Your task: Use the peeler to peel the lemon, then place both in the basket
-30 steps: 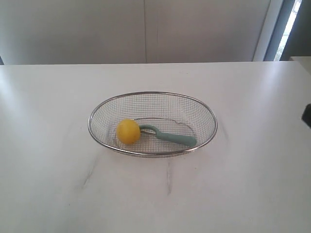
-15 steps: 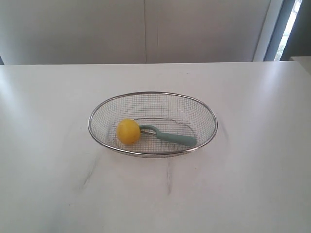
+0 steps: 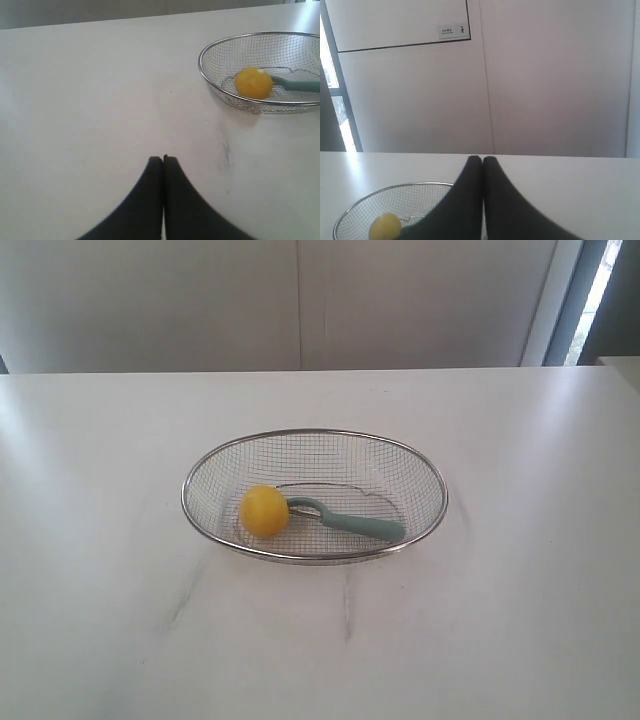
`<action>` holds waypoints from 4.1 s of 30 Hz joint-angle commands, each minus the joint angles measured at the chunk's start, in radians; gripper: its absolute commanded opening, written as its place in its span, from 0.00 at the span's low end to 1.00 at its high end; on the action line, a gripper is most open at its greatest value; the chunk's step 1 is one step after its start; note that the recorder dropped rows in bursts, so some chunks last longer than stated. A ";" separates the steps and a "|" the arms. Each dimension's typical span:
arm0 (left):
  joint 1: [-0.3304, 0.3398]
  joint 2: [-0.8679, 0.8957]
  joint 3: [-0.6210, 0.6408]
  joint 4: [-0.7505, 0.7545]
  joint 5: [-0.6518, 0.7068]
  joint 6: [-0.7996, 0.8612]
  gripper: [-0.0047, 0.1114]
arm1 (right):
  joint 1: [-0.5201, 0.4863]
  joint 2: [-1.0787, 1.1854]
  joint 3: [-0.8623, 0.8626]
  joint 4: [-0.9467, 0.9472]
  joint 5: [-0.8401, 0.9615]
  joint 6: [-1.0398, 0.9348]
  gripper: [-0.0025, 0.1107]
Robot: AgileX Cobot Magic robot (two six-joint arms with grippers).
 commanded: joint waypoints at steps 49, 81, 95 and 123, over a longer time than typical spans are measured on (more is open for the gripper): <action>0.007 -0.021 0.295 -0.008 -0.287 0.001 0.04 | -0.011 -0.127 0.305 -0.576 0.078 0.016 0.02; 0.007 -0.021 0.295 -0.008 -0.287 0.001 0.04 | -0.122 -0.127 0.305 -0.576 0.069 0.016 0.02; 0.007 -0.021 0.295 -0.008 -0.284 0.001 0.04 | -0.122 -0.127 0.305 -0.578 -0.036 0.502 0.02; 0.007 -0.021 0.295 -0.008 -0.284 0.003 0.04 | -0.118 -0.127 0.305 -0.616 0.063 0.414 0.02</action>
